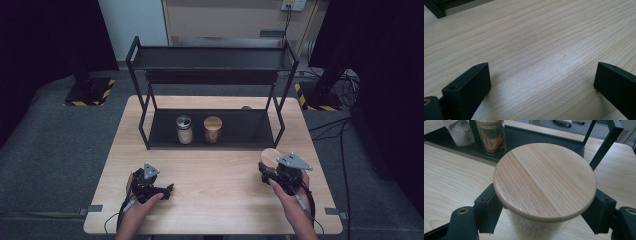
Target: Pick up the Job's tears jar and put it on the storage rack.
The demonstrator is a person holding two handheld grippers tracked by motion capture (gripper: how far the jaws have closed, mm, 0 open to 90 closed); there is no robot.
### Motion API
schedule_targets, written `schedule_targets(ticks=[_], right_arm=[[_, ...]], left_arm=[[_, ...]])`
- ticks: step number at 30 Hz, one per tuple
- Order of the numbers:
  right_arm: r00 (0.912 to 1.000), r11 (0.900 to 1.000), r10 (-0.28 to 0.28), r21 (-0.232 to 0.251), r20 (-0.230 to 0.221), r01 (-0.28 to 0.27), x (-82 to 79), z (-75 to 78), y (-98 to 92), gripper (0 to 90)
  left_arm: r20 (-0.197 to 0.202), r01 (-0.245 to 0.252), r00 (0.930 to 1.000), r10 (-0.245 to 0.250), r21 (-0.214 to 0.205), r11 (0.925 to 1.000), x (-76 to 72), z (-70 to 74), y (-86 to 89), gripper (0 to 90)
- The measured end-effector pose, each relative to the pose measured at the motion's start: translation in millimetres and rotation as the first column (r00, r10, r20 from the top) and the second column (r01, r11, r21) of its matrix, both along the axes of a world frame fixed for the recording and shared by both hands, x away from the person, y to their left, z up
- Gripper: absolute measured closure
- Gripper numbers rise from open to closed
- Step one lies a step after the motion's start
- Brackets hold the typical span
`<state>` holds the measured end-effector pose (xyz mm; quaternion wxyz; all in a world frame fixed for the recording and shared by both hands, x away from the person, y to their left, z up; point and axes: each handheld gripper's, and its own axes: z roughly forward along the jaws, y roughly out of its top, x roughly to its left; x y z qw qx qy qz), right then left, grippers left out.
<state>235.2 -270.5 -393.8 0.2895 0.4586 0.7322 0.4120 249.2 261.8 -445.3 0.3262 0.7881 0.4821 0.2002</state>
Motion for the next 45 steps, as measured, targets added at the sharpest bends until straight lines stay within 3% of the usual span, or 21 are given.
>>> schedule_targets(ticks=[28, 45], right_arm=[[0.9989, 0.9989, 0.046, 0.000, -0.001, -0.046, 22.2, 4.2, 26.7, 26.0], [0.9991, 0.9991, 0.042, 0.003, -0.004, -0.042, 41.3, 2.5, 40.4, 26.0]], left_arm=[[0.000, 0.000, 1.0000, 0.000, 0.000, 1.0000, 0.0, 0.0, 0.0, 0.0], [0.000, 0.000, 1.0000, 0.000, 0.000, 1.0000, 0.0, 0.0, 0.0, 0.0]])
